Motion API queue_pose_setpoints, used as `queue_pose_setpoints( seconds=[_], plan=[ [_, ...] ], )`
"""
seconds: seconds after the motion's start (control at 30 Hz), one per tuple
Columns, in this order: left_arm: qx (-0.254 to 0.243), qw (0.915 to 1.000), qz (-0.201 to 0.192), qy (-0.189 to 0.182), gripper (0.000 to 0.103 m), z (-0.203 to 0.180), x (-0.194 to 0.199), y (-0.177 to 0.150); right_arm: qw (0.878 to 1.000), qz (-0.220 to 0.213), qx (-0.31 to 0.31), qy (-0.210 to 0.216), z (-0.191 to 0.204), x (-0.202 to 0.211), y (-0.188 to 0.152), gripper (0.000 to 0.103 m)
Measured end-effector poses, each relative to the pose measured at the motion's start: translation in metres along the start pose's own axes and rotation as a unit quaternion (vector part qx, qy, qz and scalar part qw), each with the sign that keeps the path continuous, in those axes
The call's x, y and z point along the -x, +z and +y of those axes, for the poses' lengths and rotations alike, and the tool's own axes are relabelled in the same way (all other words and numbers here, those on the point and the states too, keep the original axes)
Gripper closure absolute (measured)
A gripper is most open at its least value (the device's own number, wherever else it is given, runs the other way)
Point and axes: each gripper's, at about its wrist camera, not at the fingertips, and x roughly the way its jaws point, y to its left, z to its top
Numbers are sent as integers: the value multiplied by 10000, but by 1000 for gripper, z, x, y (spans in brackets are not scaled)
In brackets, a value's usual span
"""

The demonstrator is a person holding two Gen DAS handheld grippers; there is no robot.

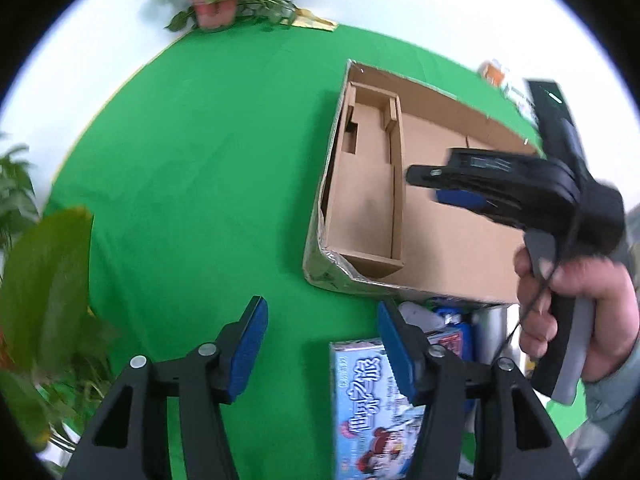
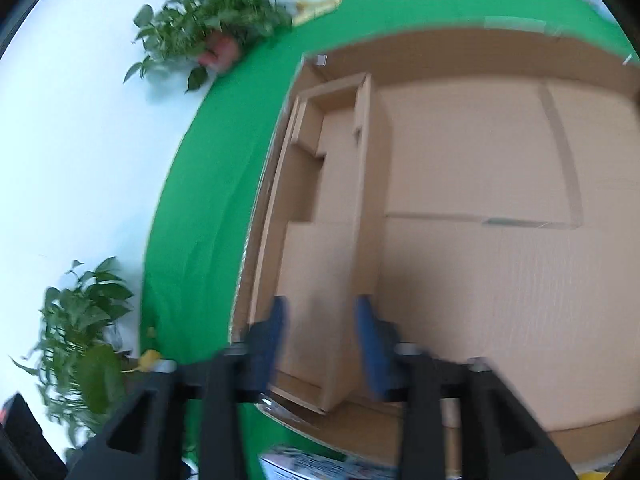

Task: Organize rigid objects
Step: 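Grasp the blue-and-pink game box with both tools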

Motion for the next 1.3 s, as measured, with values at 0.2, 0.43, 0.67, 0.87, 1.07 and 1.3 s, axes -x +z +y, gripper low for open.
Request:
queue_pose_setpoints(
  seconds=[0.2,0.43,0.67,0.87,1.07,1.3],
  plan=[
    [7,9997,136,-222,46,8,10,-9,9947,-833,266,-532,0,88,-42,1],
    [-172,9895,894,-1121,46,17,-15,-43,9957,-550,638,-396,5,147,-137,1],
    [-18,9733,1573,-1674,46,27,-59,-89,9949,399,920,-143,36,119,-233,1],
    [441,9623,1763,-2023,47,34,-88,-107,9928,469,744,-819,33,76,-257,1],
    [520,9503,1922,-2393,46,30,-98,-122,9857,855,835,-1191,29,37,-270,0],
    [687,9454,2086,-2408,44,47,-94,-143,9847,1079,844,-1075,25,46,-293,2]
  ],
)
